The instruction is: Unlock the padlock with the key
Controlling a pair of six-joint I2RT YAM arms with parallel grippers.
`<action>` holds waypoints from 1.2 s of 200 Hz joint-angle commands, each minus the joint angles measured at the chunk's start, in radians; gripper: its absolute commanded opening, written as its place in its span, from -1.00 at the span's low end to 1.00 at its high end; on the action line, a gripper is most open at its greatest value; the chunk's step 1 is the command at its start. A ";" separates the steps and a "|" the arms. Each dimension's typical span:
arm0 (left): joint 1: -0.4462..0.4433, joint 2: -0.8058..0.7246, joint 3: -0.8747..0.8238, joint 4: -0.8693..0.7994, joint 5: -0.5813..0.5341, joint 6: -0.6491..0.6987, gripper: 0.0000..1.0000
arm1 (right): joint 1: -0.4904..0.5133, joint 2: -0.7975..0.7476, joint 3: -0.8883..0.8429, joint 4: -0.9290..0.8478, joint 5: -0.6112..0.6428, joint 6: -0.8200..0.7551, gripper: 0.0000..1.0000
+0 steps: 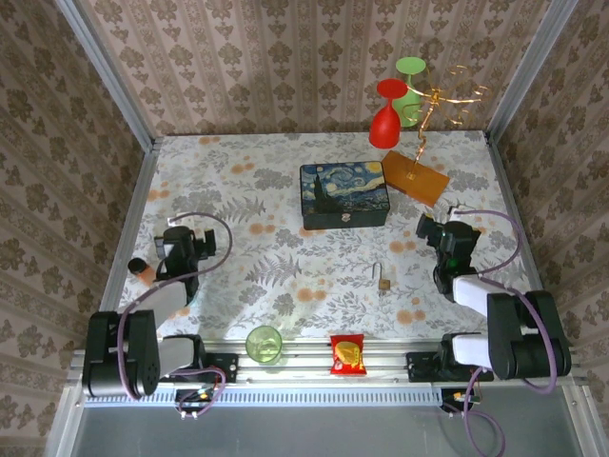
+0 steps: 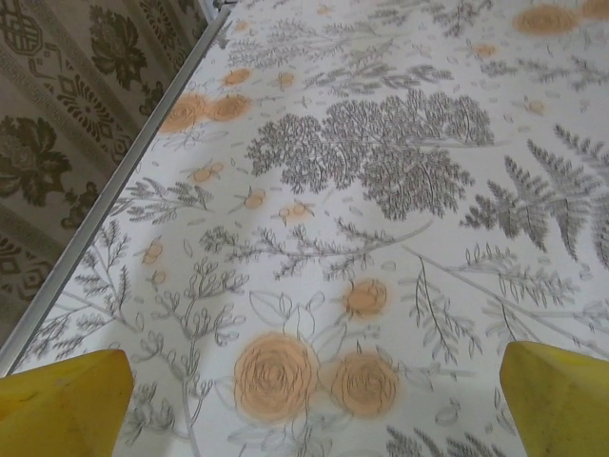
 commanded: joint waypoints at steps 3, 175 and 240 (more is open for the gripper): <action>0.020 0.085 0.051 0.152 0.114 -0.019 1.00 | -0.002 0.094 0.008 0.211 -0.049 -0.052 0.95; -0.003 0.337 0.072 0.420 0.169 0.059 1.00 | 0.036 0.211 0.087 0.167 -0.154 -0.143 1.00; -0.002 0.338 0.071 0.423 0.167 0.060 1.00 | 0.042 0.213 0.096 0.152 -0.163 -0.153 1.00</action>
